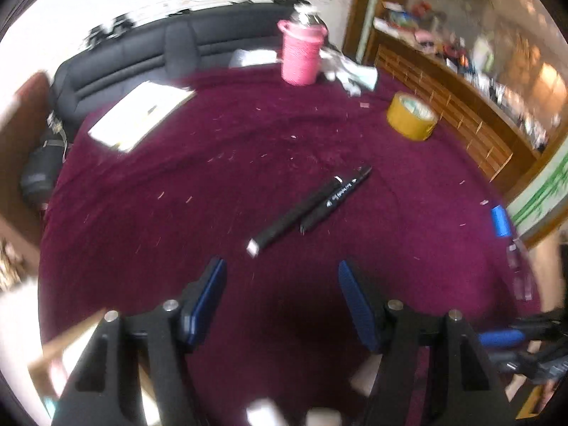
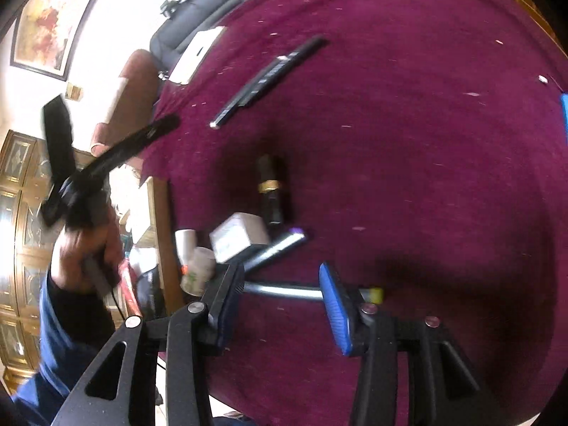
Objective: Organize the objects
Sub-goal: 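Grasp a black marker with the left gripper while the right grasps another marker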
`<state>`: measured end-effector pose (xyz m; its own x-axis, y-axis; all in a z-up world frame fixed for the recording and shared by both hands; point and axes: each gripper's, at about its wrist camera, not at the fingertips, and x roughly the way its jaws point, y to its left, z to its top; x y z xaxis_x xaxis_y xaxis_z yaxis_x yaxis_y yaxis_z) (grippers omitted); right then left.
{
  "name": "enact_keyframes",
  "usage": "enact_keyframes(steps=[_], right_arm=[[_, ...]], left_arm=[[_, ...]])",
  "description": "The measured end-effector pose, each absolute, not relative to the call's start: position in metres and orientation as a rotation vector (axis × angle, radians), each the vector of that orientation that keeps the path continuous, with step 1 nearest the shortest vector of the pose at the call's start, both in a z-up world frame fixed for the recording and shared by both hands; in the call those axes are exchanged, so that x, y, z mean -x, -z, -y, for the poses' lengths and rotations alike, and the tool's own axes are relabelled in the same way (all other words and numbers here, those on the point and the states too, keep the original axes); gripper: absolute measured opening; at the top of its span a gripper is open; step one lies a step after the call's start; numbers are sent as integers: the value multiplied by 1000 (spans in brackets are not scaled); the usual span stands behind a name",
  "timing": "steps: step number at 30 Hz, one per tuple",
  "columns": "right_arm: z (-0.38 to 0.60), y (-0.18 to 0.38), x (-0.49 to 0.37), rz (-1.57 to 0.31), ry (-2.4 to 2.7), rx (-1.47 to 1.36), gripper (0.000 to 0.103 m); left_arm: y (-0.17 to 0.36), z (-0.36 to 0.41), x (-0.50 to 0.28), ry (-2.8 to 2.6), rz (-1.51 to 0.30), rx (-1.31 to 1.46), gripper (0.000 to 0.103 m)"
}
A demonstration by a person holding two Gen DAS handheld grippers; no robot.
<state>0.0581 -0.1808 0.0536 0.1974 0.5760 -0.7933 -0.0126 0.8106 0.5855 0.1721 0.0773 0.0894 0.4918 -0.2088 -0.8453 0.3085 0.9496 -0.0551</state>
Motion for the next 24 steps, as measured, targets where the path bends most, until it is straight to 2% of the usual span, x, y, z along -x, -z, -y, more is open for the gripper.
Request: enact_keyframes(steps=[3,5,7,11,14,18,20,22,24], right_arm=[[205,-47,-53,-1326,-418,-528,49],[220,-44,-52,-1328,-399,-536,50],[236,-41,-51,-1331,-377,-553,50],[258,-41,-53,-1320,-343,-570,51],[262,-43,-60,-1319,-341,-566,52],[256,-47,-80,-1321,-372,-557,55],[245,-50,-97,-1324,-393,-542,56],[230,-55,-121,-1316,-410,-529,57],[215,-60,-144,-1302,-417,-522,57]], left_arm=[[-66,-60,-207,320,-1027,-148,62],[-55,-54,-225,313,-1037,-161,54],[-44,-47,-241,301,-1057,-179,53],[-23,-31,-260,318,-1094,-247,43],[-14,-25,-263,342,-1105,-267,41],[-9,-28,-254,321,-1086,-262,31],[-10,-34,-248,304,-1092,-215,19],[-10,-41,-237,268,-1104,-163,14],[-11,-47,-227,242,-1109,-126,14]])
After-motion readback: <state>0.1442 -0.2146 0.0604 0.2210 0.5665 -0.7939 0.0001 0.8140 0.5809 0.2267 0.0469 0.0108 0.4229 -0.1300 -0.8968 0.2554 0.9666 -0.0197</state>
